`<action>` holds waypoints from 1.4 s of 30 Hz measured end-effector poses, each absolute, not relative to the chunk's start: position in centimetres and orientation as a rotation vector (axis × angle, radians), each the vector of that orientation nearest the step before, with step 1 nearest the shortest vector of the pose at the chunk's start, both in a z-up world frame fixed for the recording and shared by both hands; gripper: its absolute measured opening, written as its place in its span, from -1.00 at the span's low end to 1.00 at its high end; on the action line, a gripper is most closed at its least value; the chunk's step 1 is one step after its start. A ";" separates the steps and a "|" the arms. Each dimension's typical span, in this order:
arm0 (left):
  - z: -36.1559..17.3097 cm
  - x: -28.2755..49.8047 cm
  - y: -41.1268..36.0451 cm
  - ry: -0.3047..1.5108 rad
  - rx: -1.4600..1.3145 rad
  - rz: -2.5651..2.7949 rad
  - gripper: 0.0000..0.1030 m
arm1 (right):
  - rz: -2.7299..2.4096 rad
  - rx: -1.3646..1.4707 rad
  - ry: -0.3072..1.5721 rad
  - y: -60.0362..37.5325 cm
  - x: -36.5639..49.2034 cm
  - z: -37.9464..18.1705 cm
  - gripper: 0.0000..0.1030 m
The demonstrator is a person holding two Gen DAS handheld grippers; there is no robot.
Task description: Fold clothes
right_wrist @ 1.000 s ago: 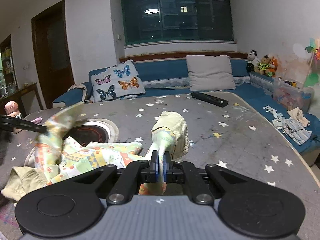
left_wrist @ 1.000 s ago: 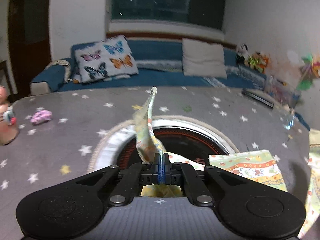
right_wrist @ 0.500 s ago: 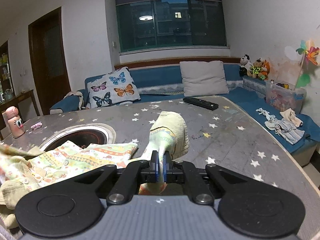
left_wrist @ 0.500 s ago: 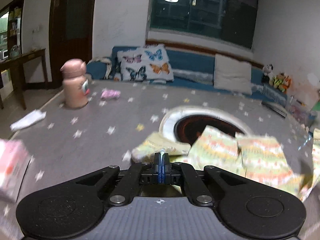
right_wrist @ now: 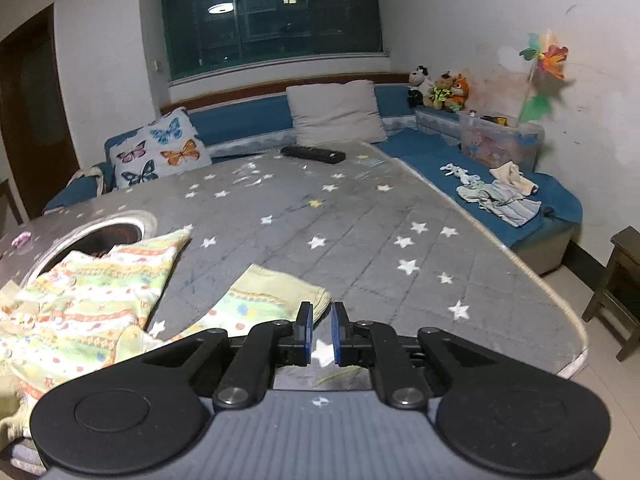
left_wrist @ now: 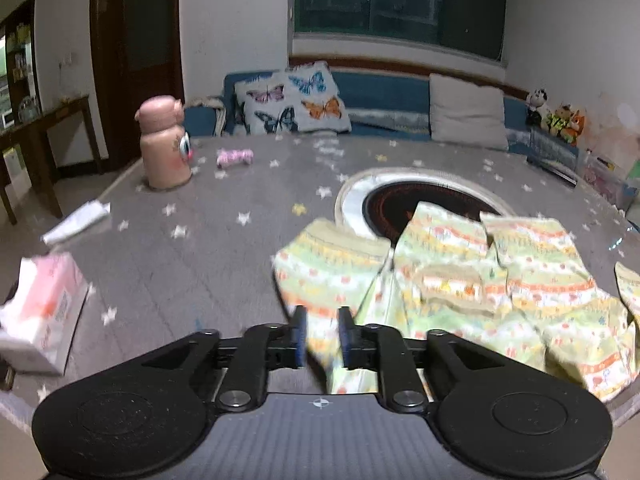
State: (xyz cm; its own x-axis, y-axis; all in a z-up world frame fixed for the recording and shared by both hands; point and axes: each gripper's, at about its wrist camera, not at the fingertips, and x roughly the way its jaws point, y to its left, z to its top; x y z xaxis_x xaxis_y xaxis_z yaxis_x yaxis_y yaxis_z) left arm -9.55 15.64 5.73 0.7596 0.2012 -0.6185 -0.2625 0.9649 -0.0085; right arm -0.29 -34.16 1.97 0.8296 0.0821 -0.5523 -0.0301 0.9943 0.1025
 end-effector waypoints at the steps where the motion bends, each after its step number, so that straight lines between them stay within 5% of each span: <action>1: 5.9 -9.2 15.5 0.654 -0.091 0.248 -0.46 | 0.072 0.088 0.586 -33.9 -0.1 2.1 -0.80; 16: 4.3 3.5 11.9 0.683 0.015 0.092 -0.02 | 0.409 0.003 0.667 -22.5 8.5 1.1 -0.55; 32: -0.5 15.4 10.6 0.813 0.087 0.019 0.00 | 0.451 -0.048 0.779 -18.2 18.1 -1.7 -0.24; 37: -1.3 16.2 10.6 0.832 0.089 -0.017 -0.13 | 0.454 -0.050 0.799 -17.9 19.3 -2.3 -0.24; 42: -1.3 16.8 10.6 0.820 0.088 -0.033 -0.82 | 0.458 -0.066 0.799 -17.3 19.8 -2.5 -0.28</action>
